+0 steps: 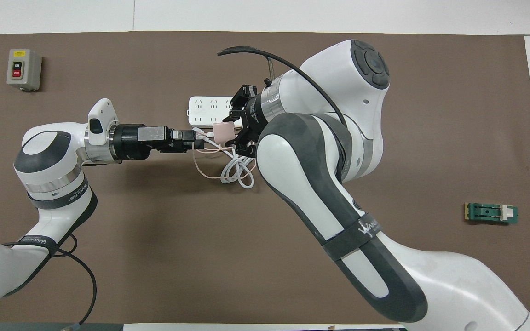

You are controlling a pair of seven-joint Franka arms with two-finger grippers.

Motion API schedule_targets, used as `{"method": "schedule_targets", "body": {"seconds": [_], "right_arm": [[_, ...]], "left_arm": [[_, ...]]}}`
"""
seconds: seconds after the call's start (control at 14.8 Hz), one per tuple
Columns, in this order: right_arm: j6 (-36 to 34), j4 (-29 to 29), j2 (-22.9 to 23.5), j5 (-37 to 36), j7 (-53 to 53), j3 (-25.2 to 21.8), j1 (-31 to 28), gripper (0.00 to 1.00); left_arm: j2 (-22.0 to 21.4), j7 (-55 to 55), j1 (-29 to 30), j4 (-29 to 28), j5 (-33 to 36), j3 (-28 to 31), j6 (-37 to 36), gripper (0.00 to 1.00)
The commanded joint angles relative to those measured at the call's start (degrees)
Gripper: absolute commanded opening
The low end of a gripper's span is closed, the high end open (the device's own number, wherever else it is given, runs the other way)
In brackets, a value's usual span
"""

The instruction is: Plug charger into power strip

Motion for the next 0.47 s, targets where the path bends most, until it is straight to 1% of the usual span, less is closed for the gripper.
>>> {"method": "schedule_targets", "body": {"seconds": [0.0,0.2,0.27,0.4], "right_arm": [[0.6,-0.1,-0.1,0.5,1.2,-0.2,0.3,0.0],[0.5,-0.1,-0.1,0.4,1.2,-0.2,0.3,0.0],[0.4,-0.1,-0.1,0.3,1.2,-0.2,0.2,0.0],[0.4,-0.1,-0.1,0.3,1.2,-0.2,0.2,0.0]], "left_arm": [[-1.8,1.0,-2.6,-2.5,-2.8,0.5,2.6,1.0],[-1.7,1.0,-3.2,-2.4,-2.8,0.6,3.9,1.0],[-1.7,0.8,-3.2,-2.3,-2.8,0.6,4.1,0.96],[-1.6,-0.5,-3.2,-2.3,-2.8,0.6,4.3,0.76]]}}
